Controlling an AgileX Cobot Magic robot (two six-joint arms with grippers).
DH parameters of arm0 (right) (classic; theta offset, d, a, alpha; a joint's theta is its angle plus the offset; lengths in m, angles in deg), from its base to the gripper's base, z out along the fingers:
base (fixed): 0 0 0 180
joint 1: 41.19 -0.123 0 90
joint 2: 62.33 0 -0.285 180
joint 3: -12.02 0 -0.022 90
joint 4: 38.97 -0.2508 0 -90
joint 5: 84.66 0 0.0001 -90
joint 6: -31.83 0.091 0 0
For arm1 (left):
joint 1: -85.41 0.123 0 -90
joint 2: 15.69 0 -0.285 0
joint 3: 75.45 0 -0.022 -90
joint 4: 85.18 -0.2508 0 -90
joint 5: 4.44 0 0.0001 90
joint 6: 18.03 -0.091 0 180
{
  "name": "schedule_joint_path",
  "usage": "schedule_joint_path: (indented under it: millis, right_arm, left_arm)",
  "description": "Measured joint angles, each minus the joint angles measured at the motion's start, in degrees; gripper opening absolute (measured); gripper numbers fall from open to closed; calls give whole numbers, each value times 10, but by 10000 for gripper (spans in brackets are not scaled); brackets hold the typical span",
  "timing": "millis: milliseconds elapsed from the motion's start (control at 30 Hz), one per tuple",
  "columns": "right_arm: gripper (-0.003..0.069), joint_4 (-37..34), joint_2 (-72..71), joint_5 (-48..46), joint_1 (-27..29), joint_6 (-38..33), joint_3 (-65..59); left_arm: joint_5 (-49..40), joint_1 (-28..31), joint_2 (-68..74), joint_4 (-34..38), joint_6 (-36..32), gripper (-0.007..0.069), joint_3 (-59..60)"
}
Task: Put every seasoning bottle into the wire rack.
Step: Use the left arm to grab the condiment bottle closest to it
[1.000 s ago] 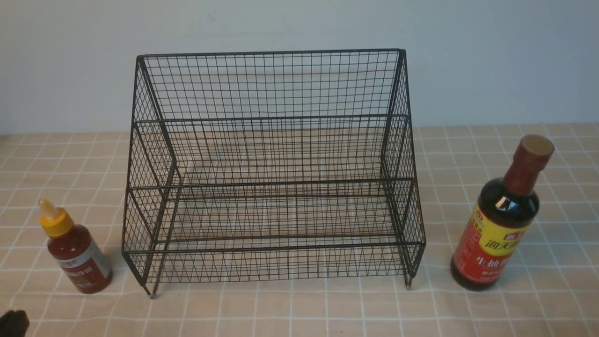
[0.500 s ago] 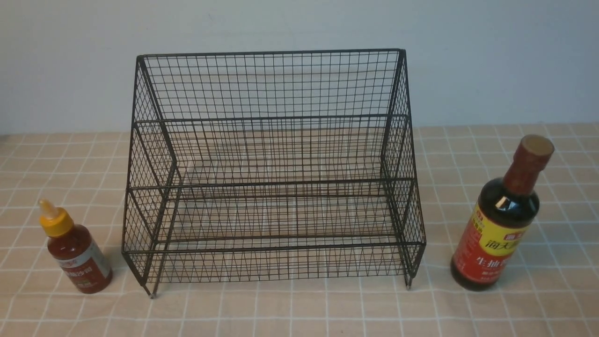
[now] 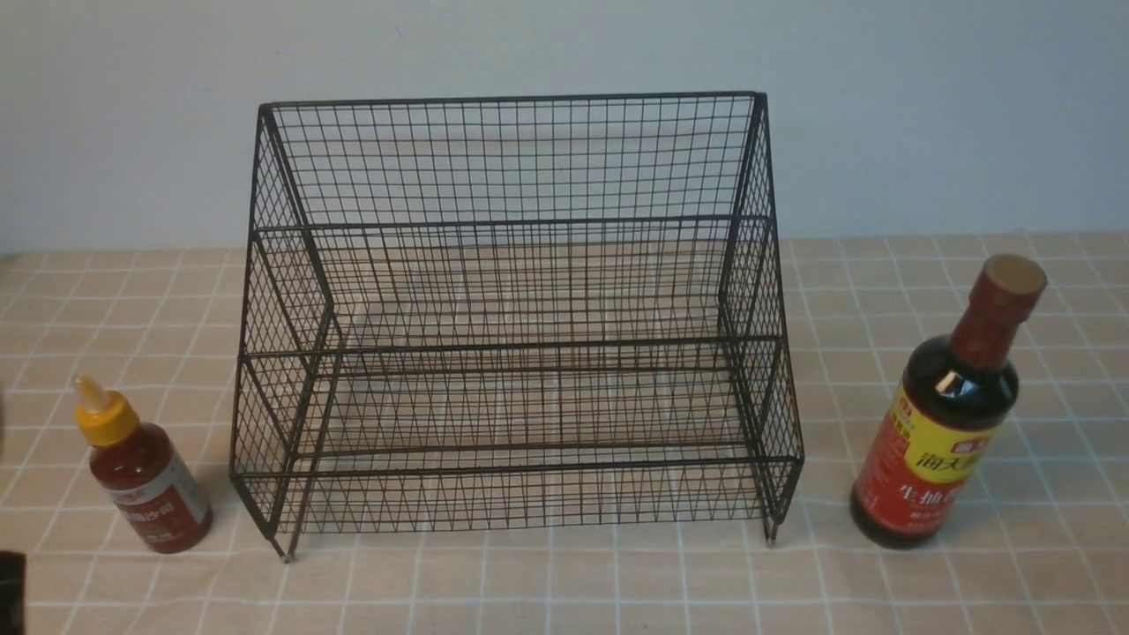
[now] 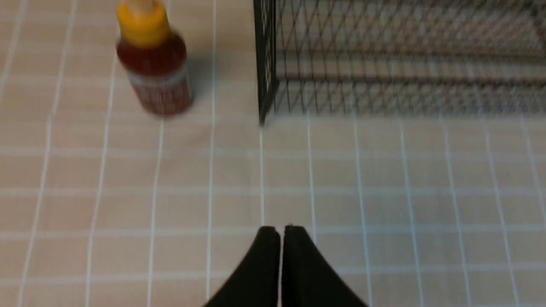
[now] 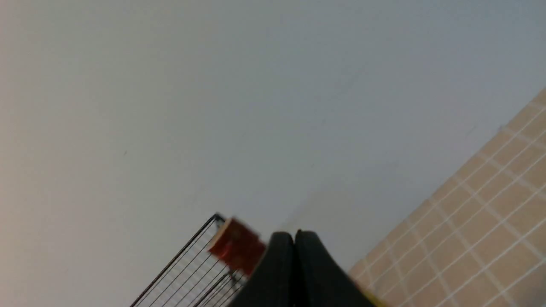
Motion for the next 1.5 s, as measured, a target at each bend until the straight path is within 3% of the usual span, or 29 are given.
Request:
schedule_joint_path:
  millis: [167, 400, 567, 800, 1100, 1333, 1500]
  right_arm:
    - [-12, 34, 77, -226, -17, -88, 155]
    - [-12, 76, 284, -514, -20, -226, 315]
    - [-12, 77, 333, -540, -20, -275, 331]
    - [-12, 68, 343, -546, -21, -293, 333]
    - [-12, 68, 343, -551, -21, -295, 333]
    - [-12, 68, 343, -556, -21, -296, 333]
    - [-12, 68, 343, -558, -21, -296, 333]
  left_arm:
    - [-10, 0, 149, 0, 0, -7, -22]
    - [33, 0, 226, -13, 0, -7, -22]
    - [84, 0, 228, -35, 0, -7, -23]
    - [138, 1, 231, -142, 15, -7, -50]
    - [120, 45, 293, -142, 30, 1, -132]
    - [120, 51, 341, -138, 29, 176, -190]
    - [120, 51, 383, -130, 29, 471, -191]
